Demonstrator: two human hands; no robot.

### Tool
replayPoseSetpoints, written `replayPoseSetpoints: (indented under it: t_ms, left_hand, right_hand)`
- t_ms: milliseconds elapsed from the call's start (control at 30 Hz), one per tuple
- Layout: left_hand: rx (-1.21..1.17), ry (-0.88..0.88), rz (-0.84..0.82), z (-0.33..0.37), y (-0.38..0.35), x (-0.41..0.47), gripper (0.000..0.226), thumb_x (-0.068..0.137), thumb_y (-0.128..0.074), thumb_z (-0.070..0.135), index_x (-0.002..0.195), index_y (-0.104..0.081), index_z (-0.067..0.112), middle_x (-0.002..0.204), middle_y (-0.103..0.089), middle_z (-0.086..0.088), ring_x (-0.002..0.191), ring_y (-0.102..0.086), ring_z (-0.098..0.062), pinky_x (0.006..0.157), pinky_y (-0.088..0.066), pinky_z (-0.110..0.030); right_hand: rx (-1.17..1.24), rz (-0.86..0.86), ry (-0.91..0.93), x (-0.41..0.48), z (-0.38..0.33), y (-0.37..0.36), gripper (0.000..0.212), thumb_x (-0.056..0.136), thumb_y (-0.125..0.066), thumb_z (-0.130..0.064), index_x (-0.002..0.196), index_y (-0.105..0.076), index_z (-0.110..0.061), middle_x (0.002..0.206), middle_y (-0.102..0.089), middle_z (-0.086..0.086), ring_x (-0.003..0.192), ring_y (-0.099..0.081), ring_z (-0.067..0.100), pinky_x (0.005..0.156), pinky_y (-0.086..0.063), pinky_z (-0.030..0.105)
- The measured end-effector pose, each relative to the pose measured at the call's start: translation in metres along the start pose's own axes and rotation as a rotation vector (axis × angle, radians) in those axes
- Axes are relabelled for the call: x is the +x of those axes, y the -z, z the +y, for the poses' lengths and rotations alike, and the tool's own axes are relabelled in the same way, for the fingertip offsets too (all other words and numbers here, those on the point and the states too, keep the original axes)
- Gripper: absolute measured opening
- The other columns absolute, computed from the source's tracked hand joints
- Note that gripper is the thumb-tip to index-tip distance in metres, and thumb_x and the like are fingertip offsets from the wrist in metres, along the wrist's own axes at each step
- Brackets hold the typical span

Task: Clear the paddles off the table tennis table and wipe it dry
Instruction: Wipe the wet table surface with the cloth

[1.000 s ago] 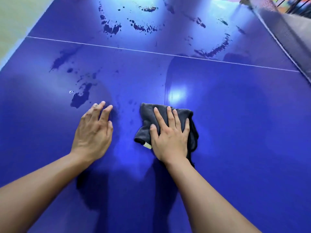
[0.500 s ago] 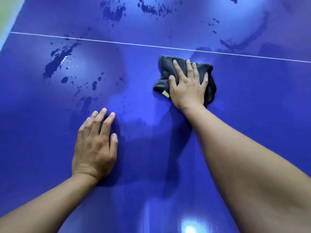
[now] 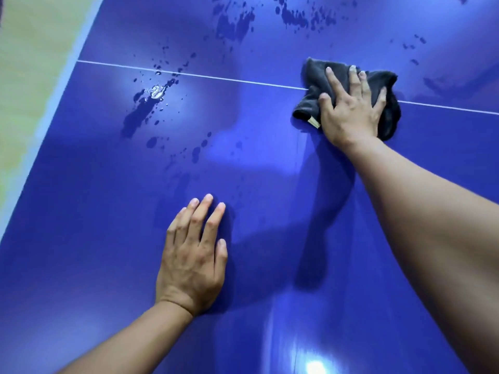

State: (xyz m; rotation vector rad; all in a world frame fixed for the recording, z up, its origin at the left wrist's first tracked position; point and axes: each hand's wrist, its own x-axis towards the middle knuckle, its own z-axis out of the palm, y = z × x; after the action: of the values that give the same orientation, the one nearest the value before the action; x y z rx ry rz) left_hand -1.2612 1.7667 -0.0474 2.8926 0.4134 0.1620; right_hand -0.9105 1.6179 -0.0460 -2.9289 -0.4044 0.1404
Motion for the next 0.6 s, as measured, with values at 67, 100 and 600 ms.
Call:
replayPoseSetpoints:
  t_ms: [67,100,600]
  left_hand:
    - [-0.003,0.002,0.003,0.0,-0.001,0.0,0.059,0.095,-0.039,0.029,0.15,-0.046,0.01,0.159,-0.039,-0.011,0.148,-0.034,-0.032,0.12,-0.026,-0.048]
    - [-0.001,-0.001,0.004,0.001,-0.001,0.001,0.059,0.095,-0.039,0.029,0.15,-0.046,0.01,0.159,-0.039,-0.011,0.148,-0.034,-0.032,0.12,-0.026,-0.047]
    - [-0.274,0.01,0.053,-0.005,-0.002,-0.001,0.063,0.096,-0.028,0.043,0.149,-0.043,0.012,0.152,-0.047,-0.01,0.141,-0.04,-0.031,0.12,-0.025,-0.044]
  right_hand:
    - [-0.002,0.002,0.043,-0.011,-0.006,-0.002,0.057,0.103,-0.023,-0.053,0.16,-0.016,-0.049,0.172,-0.007,0.002,0.158,0.0,0.015,0.124,0.007,0.059]
    - [-0.008,0.002,0.075,-0.019,-0.011,-0.004,0.057,0.103,-0.023,-0.053,0.16,-0.015,-0.049,0.172,-0.006,0.001,0.158,0.001,0.015,0.124,0.008,0.059]
    - [0.024,-0.013,0.197,-0.229,-0.08,-0.029,0.056,0.104,-0.025,-0.05,0.16,-0.016,-0.049,0.173,-0.005,-0.002,0.158,0.002,0.012,0.124,0.008,0.058]
